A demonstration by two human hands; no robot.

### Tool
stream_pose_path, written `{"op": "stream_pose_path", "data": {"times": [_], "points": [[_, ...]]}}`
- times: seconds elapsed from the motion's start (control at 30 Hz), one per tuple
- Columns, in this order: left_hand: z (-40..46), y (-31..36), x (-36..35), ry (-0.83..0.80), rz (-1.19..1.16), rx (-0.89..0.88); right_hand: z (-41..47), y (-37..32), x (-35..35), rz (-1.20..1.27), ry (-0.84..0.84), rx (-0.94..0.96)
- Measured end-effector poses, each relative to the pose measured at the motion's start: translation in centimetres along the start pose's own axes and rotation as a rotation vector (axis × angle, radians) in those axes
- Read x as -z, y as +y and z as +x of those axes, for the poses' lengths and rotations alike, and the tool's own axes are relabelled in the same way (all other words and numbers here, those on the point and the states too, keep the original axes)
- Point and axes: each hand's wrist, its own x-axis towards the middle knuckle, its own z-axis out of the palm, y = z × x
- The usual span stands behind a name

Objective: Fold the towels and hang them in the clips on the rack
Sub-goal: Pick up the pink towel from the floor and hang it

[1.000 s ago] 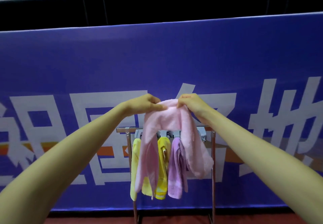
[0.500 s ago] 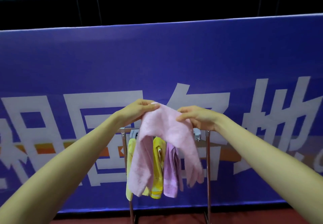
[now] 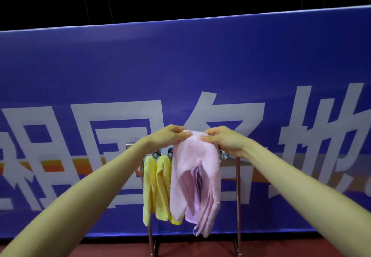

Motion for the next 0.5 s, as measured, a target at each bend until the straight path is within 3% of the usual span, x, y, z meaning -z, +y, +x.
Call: {"op": "stream_pose_path", "data": {"times": [0.5], "points": [[5.6, -5.6, -4.9, 0.088, -0.085, 0.046, 3.4, 6.0, 2.6, -0.104, 0.129, -0.115]]}}
